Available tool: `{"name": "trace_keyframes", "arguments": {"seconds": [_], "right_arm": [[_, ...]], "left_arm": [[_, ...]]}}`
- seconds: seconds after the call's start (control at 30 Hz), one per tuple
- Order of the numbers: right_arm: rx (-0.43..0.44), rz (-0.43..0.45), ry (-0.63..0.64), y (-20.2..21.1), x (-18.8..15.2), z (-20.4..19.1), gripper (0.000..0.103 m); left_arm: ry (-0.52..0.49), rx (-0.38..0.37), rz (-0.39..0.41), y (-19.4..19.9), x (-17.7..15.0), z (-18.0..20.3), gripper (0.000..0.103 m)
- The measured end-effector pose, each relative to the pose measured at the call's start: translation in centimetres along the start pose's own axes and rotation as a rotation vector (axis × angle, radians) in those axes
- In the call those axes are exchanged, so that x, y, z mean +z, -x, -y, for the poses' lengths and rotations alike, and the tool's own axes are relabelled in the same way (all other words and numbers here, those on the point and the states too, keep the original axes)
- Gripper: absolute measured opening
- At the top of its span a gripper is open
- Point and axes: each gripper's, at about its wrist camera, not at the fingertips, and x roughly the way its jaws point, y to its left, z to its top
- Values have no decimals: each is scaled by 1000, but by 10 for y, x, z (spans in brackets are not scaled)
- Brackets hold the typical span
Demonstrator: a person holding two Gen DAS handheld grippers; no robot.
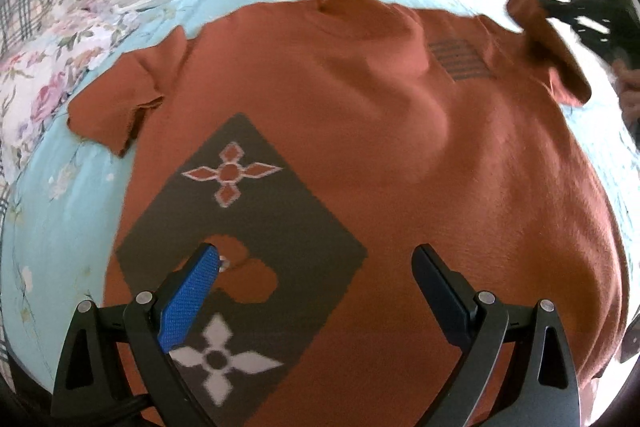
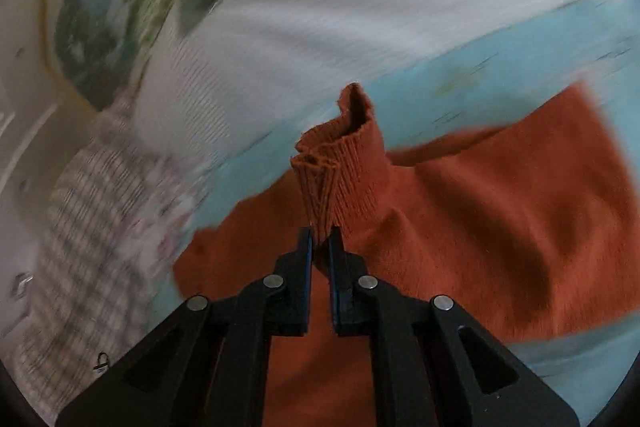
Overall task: Fold small clothes
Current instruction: 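Fold the held sleeve across the sweater body and open the right tool, then grasp the other sleeve cuff with the left tool and lift it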
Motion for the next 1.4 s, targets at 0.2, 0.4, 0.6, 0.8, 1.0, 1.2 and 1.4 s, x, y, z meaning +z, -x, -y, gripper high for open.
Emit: {"name": "trace_keyframes", "arguments": {"seconds": [0.2, 0.4, 0.6, 0.8, 1.0, 1.2, 1.4], "right_arm": [[100, -143, -18, -94, -39, -52, 8], [126, -235, 24, -139, -66, -82, 8], [164, -294, -52, -160, -73, -75, 27], [163, -159, -106, -91, -63, -51, 40], [75, -4, -137, -4, -73, -26, 49], [-55, 119, -180, 56, -79, 2, 51], [-190, 174, -152, 88, -57, 29, 54]], "left_arm": [[65, -13, 11, 3, -2, -33, 97], [103, -36, 25, -1, 2, -54, 97], [155, -95, 32, -19, 20, -62, 98], [224, -164, 21, -52, 56, -72, 98], [324, -253, -12, -103, 107, -81, 97], [343, -262, 26, -129, 143, -79, 39], [323, -282, 94, -100, 138, -92, 5]]}}
